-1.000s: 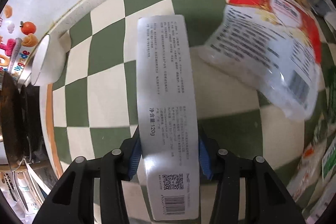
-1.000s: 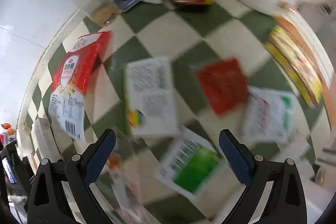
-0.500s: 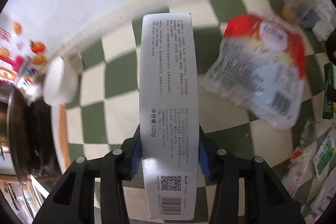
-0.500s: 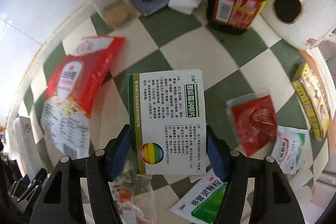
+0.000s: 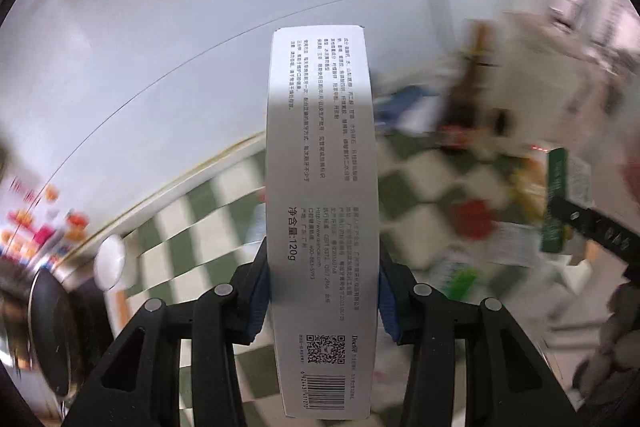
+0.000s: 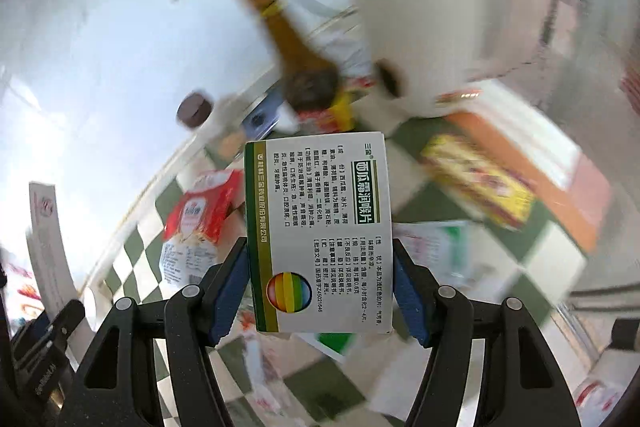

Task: Collect trash
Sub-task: 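Carry both boxes to the floor bin and open both tools to drop them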

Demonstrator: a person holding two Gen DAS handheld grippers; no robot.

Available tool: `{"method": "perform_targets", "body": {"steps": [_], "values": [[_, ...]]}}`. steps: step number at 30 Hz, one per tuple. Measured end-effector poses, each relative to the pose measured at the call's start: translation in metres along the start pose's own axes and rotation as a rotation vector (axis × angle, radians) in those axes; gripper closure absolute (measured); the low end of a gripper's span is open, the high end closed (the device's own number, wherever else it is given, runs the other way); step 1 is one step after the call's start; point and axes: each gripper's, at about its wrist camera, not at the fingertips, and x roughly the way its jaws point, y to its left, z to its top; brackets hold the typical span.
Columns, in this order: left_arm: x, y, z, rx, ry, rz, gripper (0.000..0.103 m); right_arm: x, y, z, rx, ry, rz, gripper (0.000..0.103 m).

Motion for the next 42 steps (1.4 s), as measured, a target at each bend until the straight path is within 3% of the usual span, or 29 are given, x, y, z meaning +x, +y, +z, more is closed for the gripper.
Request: {"method": "perform_targets", "body": {"steps": [1, 4, 8, 11, 16, 20, 23, 29, 34, 35, 36, 37, 39, 40, 42], "values": [[-0.005, -0.013, -0.002, 0.028, -0.007, -0.037, 0.061, -0.005, -0.007, -0.003, 0.014, -0.014, -0.003, 0.034], [-0.023, -0.082, -0.015, 0.146, -0.008, -0.169, 0.061, -0.057, -0.079, -0.025, 0.105, -0.073, -0.034, 0.034], [-0.034, -0.197, -0.047, 0.339, 0.050, -0.342, 0.061, -0.114, -0.198, -0.090, 0.291, -0.101, -0.125, 0.034], [-0.024, -0.245, -0.088, 0.442, 0.134, -0.448, 0.061, -0.135, -0.282, -0.153, 0.449, -0.088, -0.207, 0.034], [0.031, -0.367, -0.186, 0.606, 0.378, -0.567, 0.061, -0.137, -0.400, -0.270, 0.698, -0.020, -0.285, 0.034], [0.106, -0.442, -0.283, 0.701, 0.571, -0.580, 0.061, -0.097, -0.485, -0.372, 0.852, 0.050, -0.300, 0.034], [0.173, -0.484, -0.352, 0.735, 0.716, -0.570, 0.061, -0.041, -0.544, -0.450, 0.942, 0.113, -0.288, 0.034], [0.312, -0.544, -0.484, 0.740, 0.979, -0.493, 0.060, 0.085, -0.626, -0.554, 1.028, 0.198, -0.207, 0.034], [0.375, -0.563, -0.523, 0.755, 1.016, -0.470, 0.058, 0.172, -0.662, -0.592, 1.031, 0.240, -0.141, 0.034], [0.383, -0.565, -0.528, 0.761, 1.013, -0.469, 0.043, 0.186, -0.666, -0.595, 1.024, 0.248, -0.136, 0.034], [0.388, -0.566, -0.532, 0.768, 1.003, -0.470, 0.022, 0.200, -0.669, -0.598, 1.008, 0.264, -0.123, 0.034], [0.396, -0.567, -0.534, 0.776, 0.991, -0.468, 0.016, 0.212, -0.670, -0.600, 1.000, 0.274, -0.112, 0.033], [0.405, -0.564, -0.537, 0.791, 0.958, -0.450, 0.014, 0.227, -0.682, -0.600, 0.984, 0.300, -0.108, 0.032], [0.413, -0.558, -0.539, 0.808, 0.933, -0.432, 0.014, 0.235, -0.687, -0.599, 0.975, 0.311, -0.107, 0.030], [0.419, -0.547, -0.540, 0.836, 0.861, -0.393, 0.011, 0.238, -0.683, -0.603, 0.967, 0.328, -0.126, 0.010]]}}
